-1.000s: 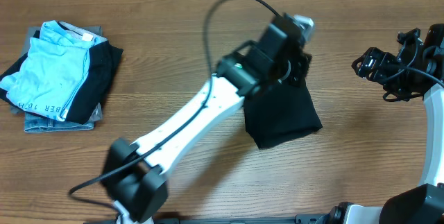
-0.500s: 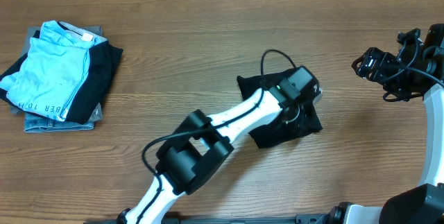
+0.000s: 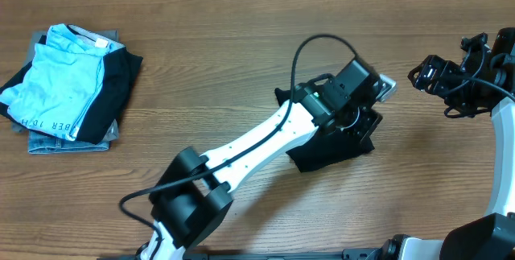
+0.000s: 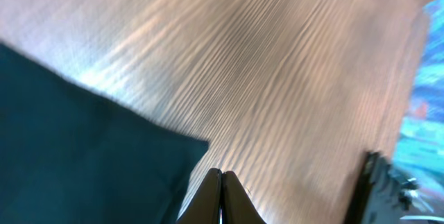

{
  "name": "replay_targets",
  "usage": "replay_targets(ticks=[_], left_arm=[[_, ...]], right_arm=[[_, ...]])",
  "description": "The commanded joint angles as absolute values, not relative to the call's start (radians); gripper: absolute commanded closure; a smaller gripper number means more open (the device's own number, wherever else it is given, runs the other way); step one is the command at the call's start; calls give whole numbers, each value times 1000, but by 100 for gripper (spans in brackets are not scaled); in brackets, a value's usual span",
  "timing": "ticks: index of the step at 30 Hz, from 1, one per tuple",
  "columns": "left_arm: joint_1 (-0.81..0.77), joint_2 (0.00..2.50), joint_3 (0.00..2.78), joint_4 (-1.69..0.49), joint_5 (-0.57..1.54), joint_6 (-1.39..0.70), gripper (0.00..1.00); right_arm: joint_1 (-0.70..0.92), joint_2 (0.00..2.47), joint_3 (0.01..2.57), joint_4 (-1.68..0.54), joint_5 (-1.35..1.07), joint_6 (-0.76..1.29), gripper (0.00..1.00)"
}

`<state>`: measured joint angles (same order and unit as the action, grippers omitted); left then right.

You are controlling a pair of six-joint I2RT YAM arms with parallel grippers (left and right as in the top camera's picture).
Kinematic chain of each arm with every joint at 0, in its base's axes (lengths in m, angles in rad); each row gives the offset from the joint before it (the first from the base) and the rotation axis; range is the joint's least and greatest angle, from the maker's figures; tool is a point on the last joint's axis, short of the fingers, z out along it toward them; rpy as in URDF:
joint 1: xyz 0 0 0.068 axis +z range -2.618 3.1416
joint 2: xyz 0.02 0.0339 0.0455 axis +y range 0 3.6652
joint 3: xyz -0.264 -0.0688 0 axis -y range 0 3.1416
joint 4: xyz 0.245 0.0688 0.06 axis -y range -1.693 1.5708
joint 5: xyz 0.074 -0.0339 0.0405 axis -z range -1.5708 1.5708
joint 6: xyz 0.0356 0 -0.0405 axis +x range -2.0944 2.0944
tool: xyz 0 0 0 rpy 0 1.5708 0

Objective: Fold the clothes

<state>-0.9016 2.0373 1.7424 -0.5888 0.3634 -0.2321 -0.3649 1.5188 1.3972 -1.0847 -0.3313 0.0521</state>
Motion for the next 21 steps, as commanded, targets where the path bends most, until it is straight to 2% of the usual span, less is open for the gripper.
replay_targets(ticks=[1,6,8,13,17,21], left_arm=[[-908,2069,1734,-598,360,-213,96],[-922,2181,1734,-604,359,-213,92],[-923,2226,1734,-636,359,-213,96],[-910,2268,1734,-699,378,-211,96],[-899,2184,1755,-697,419,-194,96],[-866,2022,1766,-722,323,-279,96]], right_arm=[[-364,1517,1407,-1080,-322,57,0],[-364,1517,1407,-1080,-322,57,0],[-364,1517,1407,-1080,-322,57,0],[-364,1517,1407,-1080,-322,57,0],[-364,1517,1407,-1080,-322,57,0],[-364,1517,1407,-1080,-322,57,0]])
